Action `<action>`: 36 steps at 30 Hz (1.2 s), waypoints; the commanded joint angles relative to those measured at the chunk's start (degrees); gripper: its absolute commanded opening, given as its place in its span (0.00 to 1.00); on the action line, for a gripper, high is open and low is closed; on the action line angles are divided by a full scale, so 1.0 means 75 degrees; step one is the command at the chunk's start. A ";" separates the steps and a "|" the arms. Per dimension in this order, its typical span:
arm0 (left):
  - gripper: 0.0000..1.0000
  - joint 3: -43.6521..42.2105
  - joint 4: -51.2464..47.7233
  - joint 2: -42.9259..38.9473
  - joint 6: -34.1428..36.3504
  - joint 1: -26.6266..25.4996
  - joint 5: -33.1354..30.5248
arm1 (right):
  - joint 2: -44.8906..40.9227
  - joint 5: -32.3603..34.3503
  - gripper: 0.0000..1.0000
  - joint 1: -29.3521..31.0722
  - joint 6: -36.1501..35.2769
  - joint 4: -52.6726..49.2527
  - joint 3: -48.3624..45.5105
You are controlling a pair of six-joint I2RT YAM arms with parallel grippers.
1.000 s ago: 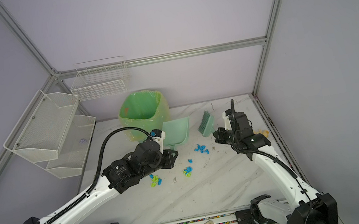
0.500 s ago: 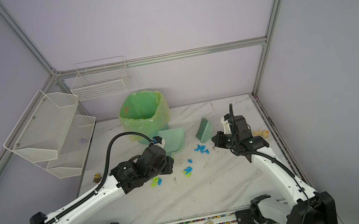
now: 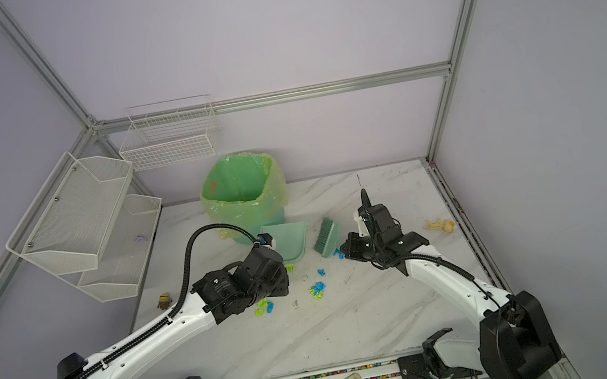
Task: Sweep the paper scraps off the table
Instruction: 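Lower the empty dustpan back to the table near the scraps with the left gripper, then set the dustpan edge beside the scrap pile while the right gripper lowers the brush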
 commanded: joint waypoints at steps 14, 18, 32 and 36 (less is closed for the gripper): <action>0.00 0.1613 -0.0384 0.1870 0.1236 0.0039 0.0398 | -0.0329 0.1739 0.00 -0.0164 -0.0243 -0.1763 -0.0160; 0.00 0.2013 -0.0373 0.2230 0.1381 0.0046 0.0699 | -0.0841 0.2056 0.00 -0.0660 -0.0533 -0.2407 -0.0162; 0.00 0.2991 -0.0405 0.3240 0.1569 -0.0181 0.1607 | -0.1458 0.2051 0.00 -0.0830 -0.0600 -0.3249 0.1431; 0.00 0.3072 -0.0445 0.3401 0.1492 -0.0426 0.1635 | -0.1278 0.2628 0.00 -0.0844 -0.0888 -0.3594 0.2081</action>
